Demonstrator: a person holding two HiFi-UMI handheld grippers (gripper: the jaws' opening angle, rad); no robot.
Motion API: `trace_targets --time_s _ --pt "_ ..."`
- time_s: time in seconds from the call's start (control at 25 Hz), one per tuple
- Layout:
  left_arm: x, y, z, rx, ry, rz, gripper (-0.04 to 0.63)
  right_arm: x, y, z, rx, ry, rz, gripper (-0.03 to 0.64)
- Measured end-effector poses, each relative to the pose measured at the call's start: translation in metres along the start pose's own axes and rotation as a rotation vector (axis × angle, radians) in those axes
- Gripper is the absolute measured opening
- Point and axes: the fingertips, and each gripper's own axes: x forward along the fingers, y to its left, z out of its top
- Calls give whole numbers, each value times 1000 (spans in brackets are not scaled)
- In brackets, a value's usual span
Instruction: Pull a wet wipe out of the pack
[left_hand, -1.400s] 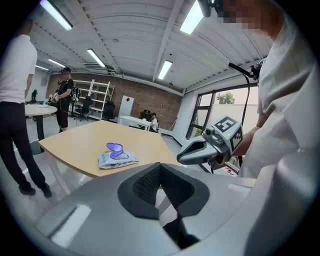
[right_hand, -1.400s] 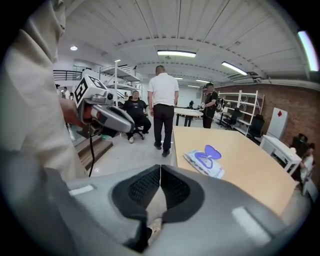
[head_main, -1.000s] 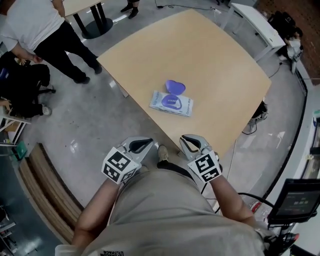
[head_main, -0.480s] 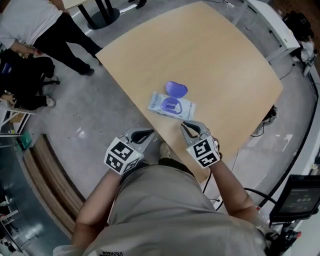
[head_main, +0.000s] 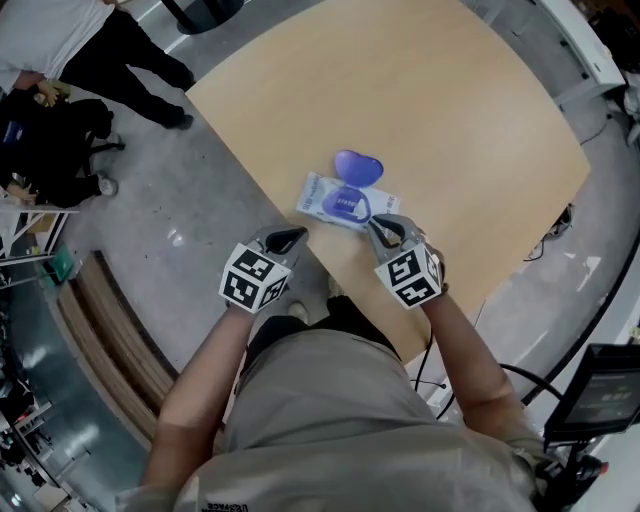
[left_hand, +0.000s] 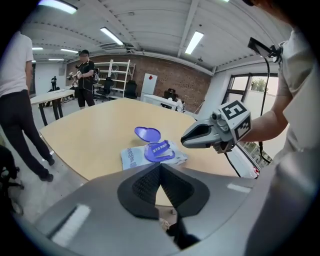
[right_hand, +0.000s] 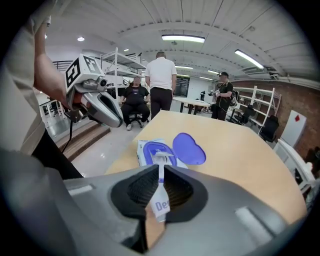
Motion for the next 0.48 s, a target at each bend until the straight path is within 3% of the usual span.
trace_targets --time_s 0.48 --pt "52 48 -17 -47 89 61 5 38 -10 -7 -6 12 77 44"
